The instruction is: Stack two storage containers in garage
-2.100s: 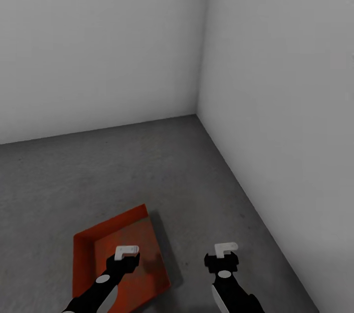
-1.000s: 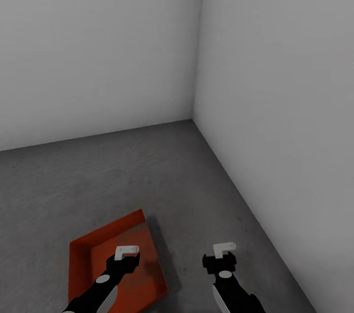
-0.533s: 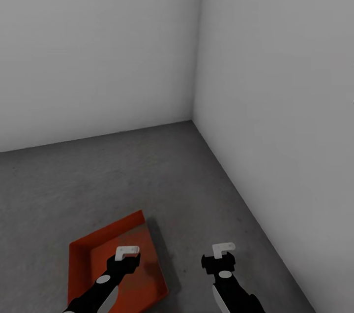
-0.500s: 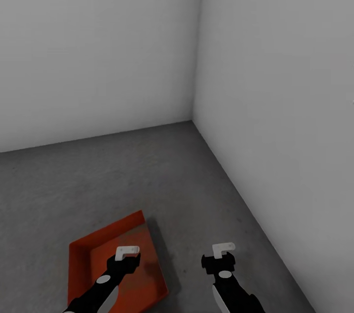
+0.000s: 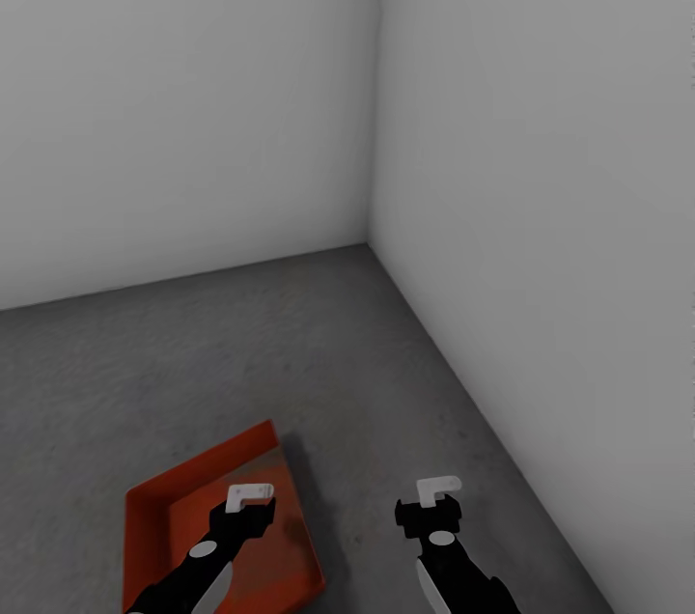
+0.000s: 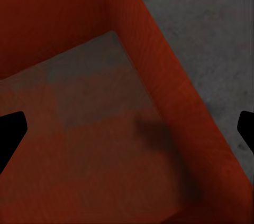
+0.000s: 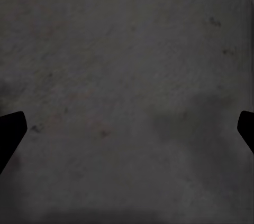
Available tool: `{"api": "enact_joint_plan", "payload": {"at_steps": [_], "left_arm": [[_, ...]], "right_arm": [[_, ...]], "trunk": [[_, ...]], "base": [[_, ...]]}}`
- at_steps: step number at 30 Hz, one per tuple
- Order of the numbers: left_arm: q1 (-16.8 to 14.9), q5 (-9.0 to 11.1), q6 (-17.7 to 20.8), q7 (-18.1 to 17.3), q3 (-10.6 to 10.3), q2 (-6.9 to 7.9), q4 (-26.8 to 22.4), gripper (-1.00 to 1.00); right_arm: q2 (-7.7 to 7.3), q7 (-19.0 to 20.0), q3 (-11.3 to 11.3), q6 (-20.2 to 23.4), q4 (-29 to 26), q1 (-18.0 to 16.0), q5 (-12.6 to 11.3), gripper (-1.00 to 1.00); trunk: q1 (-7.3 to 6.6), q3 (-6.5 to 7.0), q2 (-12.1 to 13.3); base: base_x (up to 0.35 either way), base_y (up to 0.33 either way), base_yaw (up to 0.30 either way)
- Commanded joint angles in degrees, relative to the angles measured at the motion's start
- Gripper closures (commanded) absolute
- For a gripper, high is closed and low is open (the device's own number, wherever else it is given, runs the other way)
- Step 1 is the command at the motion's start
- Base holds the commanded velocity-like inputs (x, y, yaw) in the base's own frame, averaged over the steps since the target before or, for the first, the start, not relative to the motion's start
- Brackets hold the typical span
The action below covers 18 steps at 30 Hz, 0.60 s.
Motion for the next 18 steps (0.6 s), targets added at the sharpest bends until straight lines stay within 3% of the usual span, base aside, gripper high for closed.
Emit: {"api": "enact_joint_plan", "payload": {"at_steps": [1,18], "left_arm": [[0.0,0.5,-0.2,0.4,-0.5,0.04,0.0,-1.00],[0.0,0.7,-0.3,0.5,-0.4,0.04,0.0,-1.00]], "right_arm": [[-0.03,-0.4,0.3,0.6,-0.1,0.0,0.3,-1.00],[-0.12,-0.4,0.2,0.6,-0.1,0.0,0.6,-1.00]], "trunk": [[-0.01,0.05,0.0],[-0.01,1.62,0.0]], "base": [[0.000,0.000,-0.106],[0.000,0.000,-0.110]]}}
